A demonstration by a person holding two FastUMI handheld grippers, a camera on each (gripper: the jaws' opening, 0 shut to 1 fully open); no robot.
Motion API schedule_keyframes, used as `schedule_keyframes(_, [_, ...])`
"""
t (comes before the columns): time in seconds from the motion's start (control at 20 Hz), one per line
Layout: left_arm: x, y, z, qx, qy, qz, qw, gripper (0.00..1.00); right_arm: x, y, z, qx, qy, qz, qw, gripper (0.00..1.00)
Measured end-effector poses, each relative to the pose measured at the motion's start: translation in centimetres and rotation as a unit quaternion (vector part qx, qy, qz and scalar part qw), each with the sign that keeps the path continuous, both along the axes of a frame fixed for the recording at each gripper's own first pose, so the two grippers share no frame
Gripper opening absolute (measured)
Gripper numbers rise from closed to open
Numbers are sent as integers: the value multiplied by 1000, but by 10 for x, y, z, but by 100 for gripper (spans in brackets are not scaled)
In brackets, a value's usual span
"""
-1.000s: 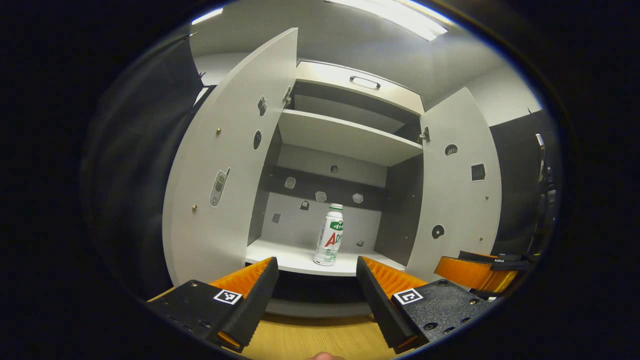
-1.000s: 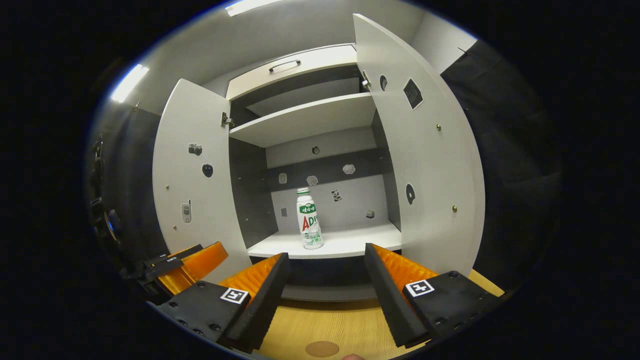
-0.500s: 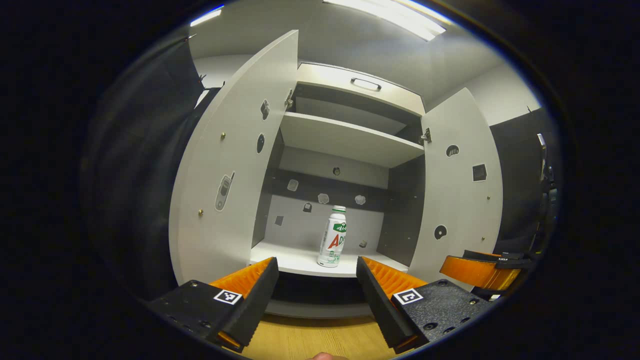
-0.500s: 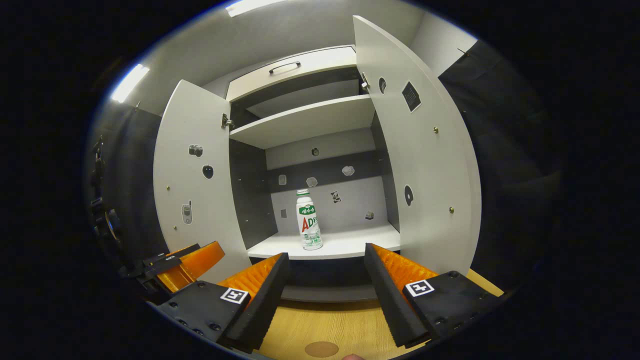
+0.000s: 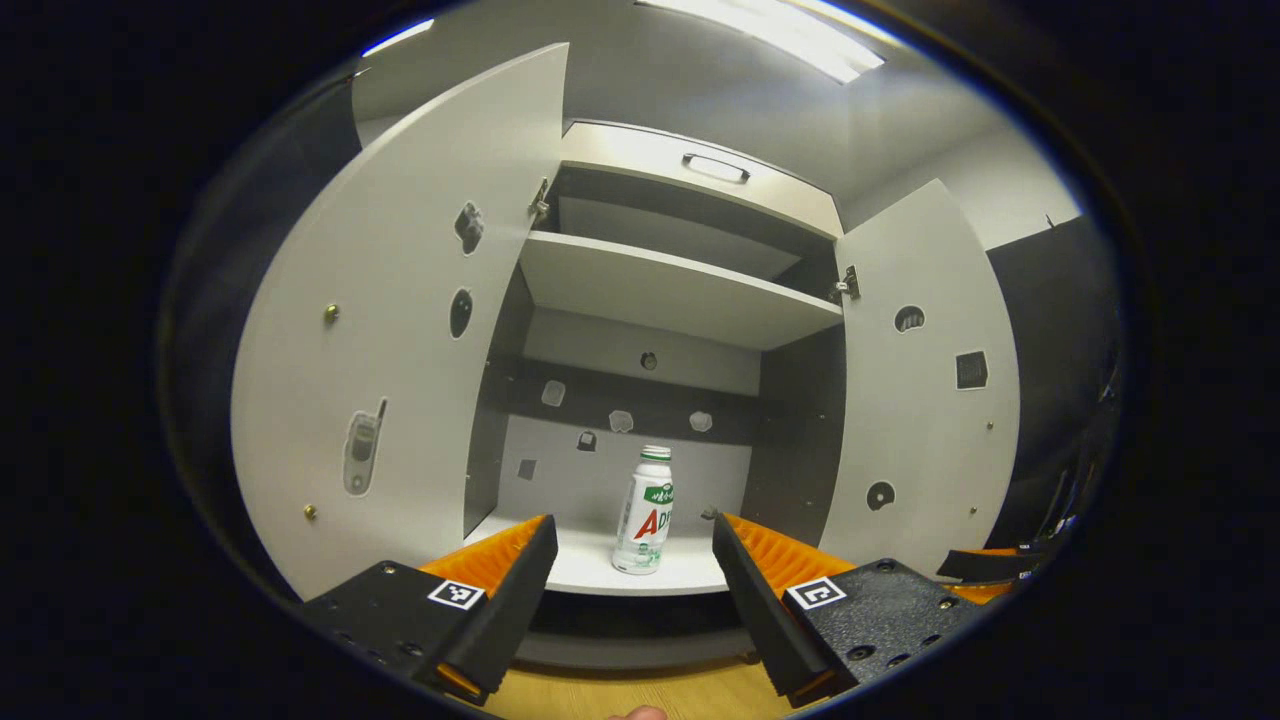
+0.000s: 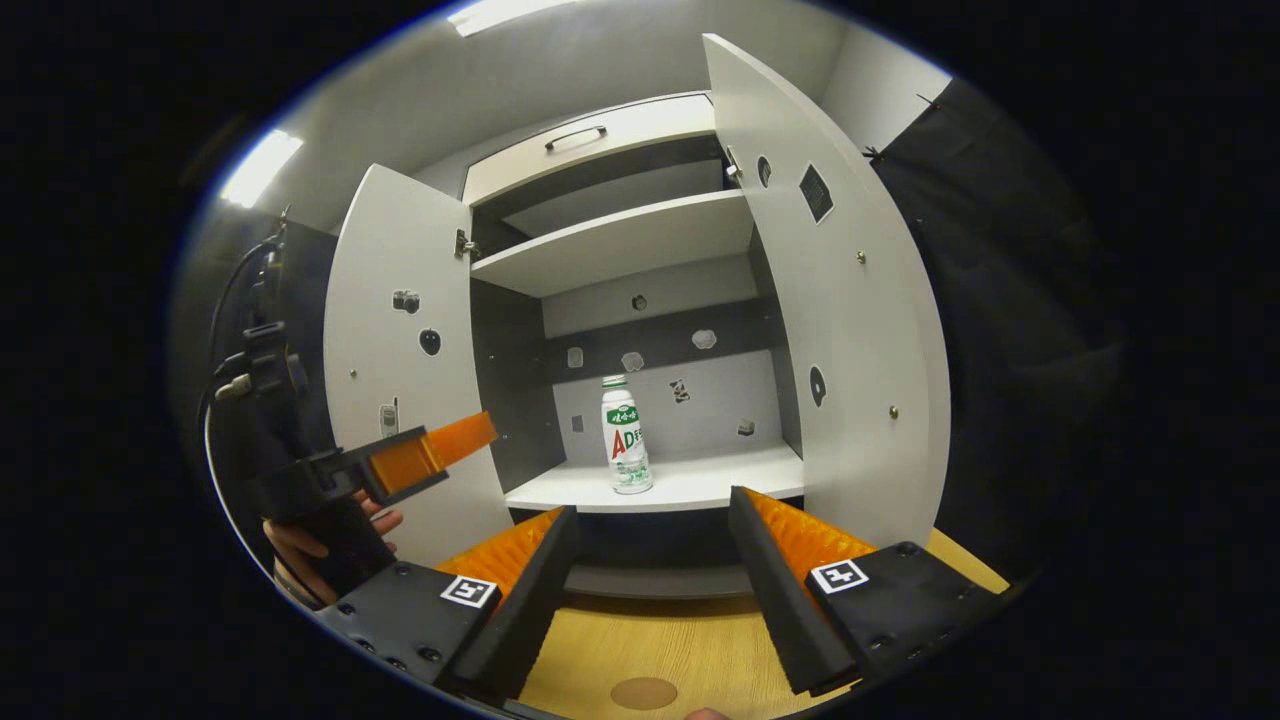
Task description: Grasp the bottle in the cabinet with the left hand and place it on the coaster, then close the right door with the right hand and the left door with the left hand.
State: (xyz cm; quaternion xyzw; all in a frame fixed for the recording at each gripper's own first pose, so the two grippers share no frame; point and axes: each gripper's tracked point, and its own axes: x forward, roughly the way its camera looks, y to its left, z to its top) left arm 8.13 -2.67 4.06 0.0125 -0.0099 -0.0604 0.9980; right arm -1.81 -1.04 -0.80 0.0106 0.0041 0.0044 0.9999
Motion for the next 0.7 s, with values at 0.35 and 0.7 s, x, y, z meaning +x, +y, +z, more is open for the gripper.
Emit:
schedule_keyframes(0.35, [109,-22,-14,11,10,-33,999,95,-23,-23,13,-19,-18,-44,999,98])
schedule_keyframes(0.7, [189,-19,-80,-5,63,-22,998,92,-34,-38,19,-18,-26,-58,998,98])
